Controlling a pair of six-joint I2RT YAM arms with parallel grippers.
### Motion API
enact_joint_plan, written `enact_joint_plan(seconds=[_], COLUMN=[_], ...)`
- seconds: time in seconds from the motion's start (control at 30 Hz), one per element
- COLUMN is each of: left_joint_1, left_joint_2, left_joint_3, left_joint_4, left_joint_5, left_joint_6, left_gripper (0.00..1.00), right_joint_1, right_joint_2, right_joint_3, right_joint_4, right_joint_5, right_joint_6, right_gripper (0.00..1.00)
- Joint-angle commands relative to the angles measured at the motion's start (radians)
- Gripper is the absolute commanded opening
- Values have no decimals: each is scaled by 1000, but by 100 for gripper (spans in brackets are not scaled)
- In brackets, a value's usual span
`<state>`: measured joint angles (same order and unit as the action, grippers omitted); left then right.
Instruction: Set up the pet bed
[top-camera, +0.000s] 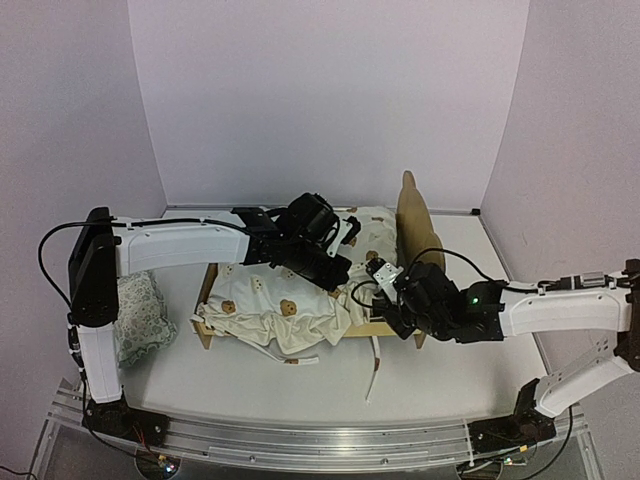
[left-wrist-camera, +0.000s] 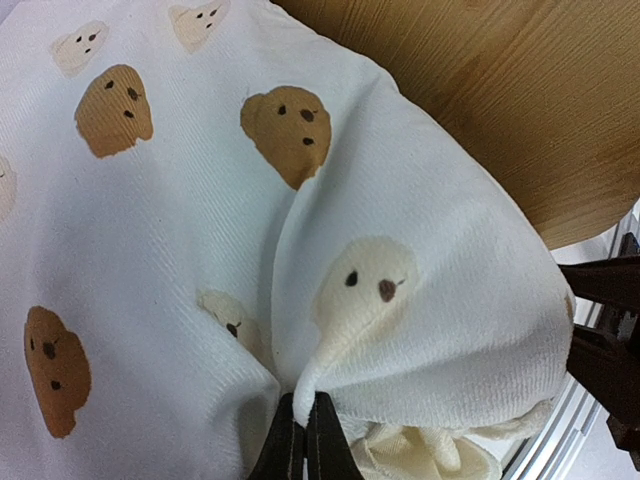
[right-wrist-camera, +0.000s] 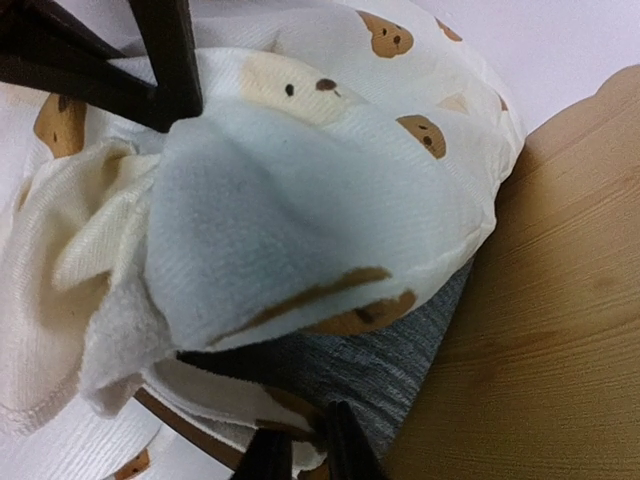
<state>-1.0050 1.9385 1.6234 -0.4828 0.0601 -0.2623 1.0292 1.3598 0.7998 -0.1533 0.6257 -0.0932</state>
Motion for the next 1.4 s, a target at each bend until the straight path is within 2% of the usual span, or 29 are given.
enact_joint_plan(seconds=[0.0, 0.07, 0.3, 0.43, 0.7, 0.83, 0.87, 1.0, 1.07, 1.27, 1.37], left_joint_1=[3, 3, 3, 3, 3, 3, 3, 3, 3, 3, 3], left_joint_2=[-9, -10, -6, -2, -3, -3, -3, 2, 5, 12, 15], left_joint_3=[36, 36, 38, 43, 45, 49, 50, 56, 61, 71, 75], left_joint_4=[-39, -39, -39, -37, -40, -48, -50, -54, -54, -54, -54], left_joint_5=[-1, -5, -8, -8, -19, -31, -32, -34, -33, -27, -25], left_joint_6=[-2, -2, 0, 1, 5, 5, 5, 5, 5, 3, 3], left_gripper=[0, 0, 0, 0, 0, 0, 0, 0, 0, 0, 0], right_joint_1=[-18, -21, -33, -50, -64, -64, -64, -64, -64, -64, -62], right_joint_2=[-37, -67, -173, -206, -152, -124, -120, -127, -146, -150, -114], right_joint_3=[-3, -1, 55, 87, 204, 274, 290, 326, 329, 297, 255], right_joint_4=[-24, -52, -219, -292, -495, -647, -682, -777, -787, -694, -630], right_joint_5=[-143, -218, -429, -495, -524, -401, -369, -352, -377, -577, -615], right_joint_6=[50, 76, 211, 280, 343, 351, 356, 378, 404, 448, 453], right_gripper=[4, 0, 0, 0, 0, 1, 7, 43, 54, 56, 57])
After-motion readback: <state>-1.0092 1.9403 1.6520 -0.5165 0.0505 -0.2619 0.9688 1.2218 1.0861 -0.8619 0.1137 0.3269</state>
